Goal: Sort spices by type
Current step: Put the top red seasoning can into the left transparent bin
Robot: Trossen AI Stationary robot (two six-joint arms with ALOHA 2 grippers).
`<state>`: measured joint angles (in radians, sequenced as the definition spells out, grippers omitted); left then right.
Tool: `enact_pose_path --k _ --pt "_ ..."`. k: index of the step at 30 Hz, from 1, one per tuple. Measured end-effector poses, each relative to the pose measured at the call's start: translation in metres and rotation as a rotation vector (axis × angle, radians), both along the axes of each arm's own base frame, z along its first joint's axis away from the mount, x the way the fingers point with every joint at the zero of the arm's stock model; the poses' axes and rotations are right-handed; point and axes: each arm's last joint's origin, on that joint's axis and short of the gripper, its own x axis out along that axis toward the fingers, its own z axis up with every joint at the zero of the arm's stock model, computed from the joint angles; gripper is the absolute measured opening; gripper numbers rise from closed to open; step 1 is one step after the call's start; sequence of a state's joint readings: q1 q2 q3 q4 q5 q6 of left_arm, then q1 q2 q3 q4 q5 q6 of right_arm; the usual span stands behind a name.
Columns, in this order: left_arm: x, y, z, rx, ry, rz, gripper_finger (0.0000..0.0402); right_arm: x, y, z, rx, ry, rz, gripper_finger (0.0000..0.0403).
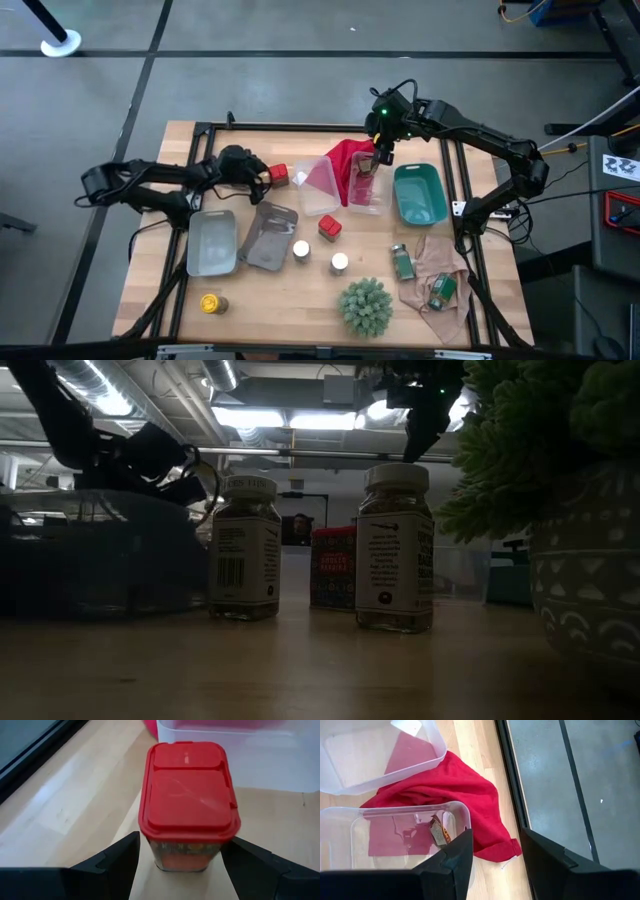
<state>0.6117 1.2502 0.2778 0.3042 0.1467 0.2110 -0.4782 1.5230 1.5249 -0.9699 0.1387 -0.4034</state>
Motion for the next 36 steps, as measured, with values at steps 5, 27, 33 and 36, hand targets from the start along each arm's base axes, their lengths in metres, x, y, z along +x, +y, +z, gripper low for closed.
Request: enact_pose_path --k 5,27,33,36 --pt "0.006 0.004 0.002 0.006 0.005 -0.006 0.0258 0.0 0.0 0.0 0.0 0.0 0.0 0.0166" --pt "0.01 0.007 0.004 0.062 -0.015 -0.031 0.0162 -0.028 0.014 0.032 -0.062 -0.088 0.018 0.0166" --pt "0.011 0.008 0.024 0.08 -0.099 -0.005 0.0162 -0.046 0.025 0.046 -0.022 -0.154 0.021 0.0166" --pt "0.013 0.009 0.04 0.113 -0.152 -0.003 0.0162 -0.053 0.031 0.05 0.048 -0.199 0.02 0.0166"
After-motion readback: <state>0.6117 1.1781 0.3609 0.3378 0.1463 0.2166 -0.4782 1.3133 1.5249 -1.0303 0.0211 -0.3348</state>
